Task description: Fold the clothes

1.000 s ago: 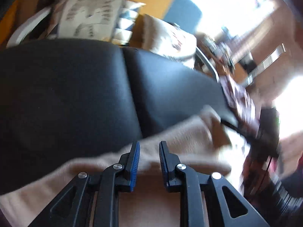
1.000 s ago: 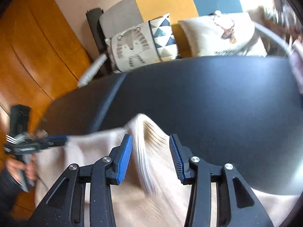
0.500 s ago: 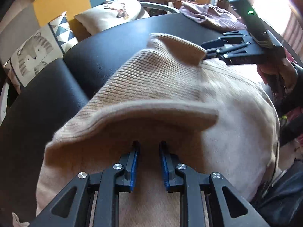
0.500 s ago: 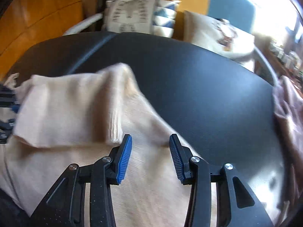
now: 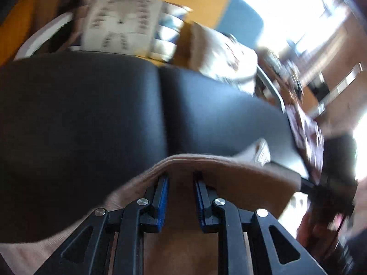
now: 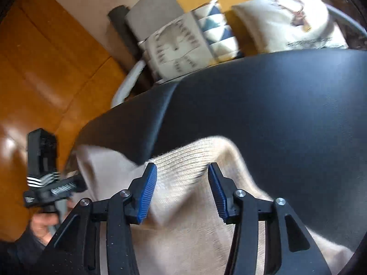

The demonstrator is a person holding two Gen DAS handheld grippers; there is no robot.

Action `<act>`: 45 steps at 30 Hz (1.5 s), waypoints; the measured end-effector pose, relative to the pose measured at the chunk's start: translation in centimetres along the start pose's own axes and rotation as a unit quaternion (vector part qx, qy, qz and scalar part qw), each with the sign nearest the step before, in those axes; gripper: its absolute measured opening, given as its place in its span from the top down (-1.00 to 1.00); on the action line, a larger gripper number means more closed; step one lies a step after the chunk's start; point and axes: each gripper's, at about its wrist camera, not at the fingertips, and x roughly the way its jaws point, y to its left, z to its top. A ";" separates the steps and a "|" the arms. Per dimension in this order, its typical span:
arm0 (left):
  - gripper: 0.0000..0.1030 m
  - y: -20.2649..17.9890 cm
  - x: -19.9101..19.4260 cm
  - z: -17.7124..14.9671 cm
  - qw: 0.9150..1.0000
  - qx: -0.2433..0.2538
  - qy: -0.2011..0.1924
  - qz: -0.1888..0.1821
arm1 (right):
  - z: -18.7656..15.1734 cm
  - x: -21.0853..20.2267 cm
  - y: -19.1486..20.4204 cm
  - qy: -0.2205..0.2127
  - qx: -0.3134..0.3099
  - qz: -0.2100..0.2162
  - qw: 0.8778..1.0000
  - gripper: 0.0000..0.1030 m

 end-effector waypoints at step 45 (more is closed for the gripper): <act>0.60 0.7 1.1 -0.7 0.992 0.080 -0.013 0.096 | 1.9 6.4 3.1 0.045 -0.135 -0.155 0.978 -0.19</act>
